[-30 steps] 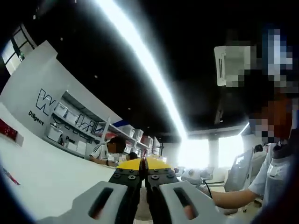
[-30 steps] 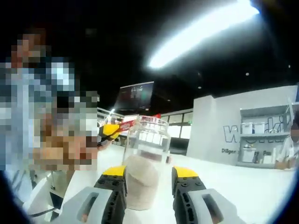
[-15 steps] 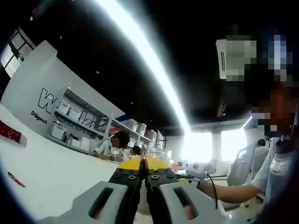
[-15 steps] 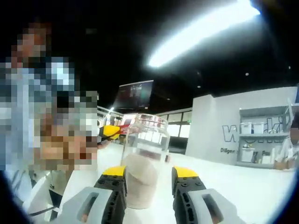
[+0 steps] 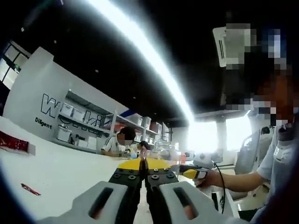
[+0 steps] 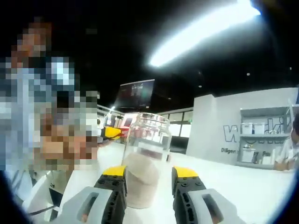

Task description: Tear open the coffee pouch, take out the coffee, and pour the coffee from the pouch into the cup

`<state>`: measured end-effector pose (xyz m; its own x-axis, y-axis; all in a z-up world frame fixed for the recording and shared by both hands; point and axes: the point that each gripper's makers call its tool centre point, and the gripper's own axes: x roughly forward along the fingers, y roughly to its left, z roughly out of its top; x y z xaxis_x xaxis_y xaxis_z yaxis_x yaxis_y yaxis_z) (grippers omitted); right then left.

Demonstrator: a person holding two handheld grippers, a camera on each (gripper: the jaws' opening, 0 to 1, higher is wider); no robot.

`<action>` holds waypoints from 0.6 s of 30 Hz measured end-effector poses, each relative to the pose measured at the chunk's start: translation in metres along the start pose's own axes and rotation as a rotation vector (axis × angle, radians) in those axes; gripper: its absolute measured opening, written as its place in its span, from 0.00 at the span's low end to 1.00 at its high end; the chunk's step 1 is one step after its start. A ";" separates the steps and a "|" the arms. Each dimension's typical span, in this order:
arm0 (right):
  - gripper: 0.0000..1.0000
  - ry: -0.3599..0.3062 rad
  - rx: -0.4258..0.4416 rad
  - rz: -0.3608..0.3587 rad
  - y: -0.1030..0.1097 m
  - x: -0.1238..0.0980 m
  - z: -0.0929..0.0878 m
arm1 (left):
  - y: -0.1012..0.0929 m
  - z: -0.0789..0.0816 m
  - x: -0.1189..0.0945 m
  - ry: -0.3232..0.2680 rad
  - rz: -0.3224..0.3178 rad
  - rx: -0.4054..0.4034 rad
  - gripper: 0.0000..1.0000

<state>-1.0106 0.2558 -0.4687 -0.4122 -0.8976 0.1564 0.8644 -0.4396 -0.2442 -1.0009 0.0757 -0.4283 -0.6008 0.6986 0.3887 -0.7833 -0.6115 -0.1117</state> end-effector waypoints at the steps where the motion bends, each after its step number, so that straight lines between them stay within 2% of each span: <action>1: 0.38 0.001 -0.001 0.000 0.000 0.000 0.000 | 0.000 0.001 0.000 -0.004 -0.002 -0.004 0.04; 18: 0.38 0.001 0.000 0.005 0.000 0.002 -0.001 | 0.007 -0.005 0.005 0.033 0.015 -0.009 0.04</action>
<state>-1.0116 0.2542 -0.4693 -0.4084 -0.8997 0.1544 0.8664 -0.4353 -0.2447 -1.0103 0.0768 -0.4313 -0.6170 0.7014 0.3568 -0.7757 -0.6186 -0.1255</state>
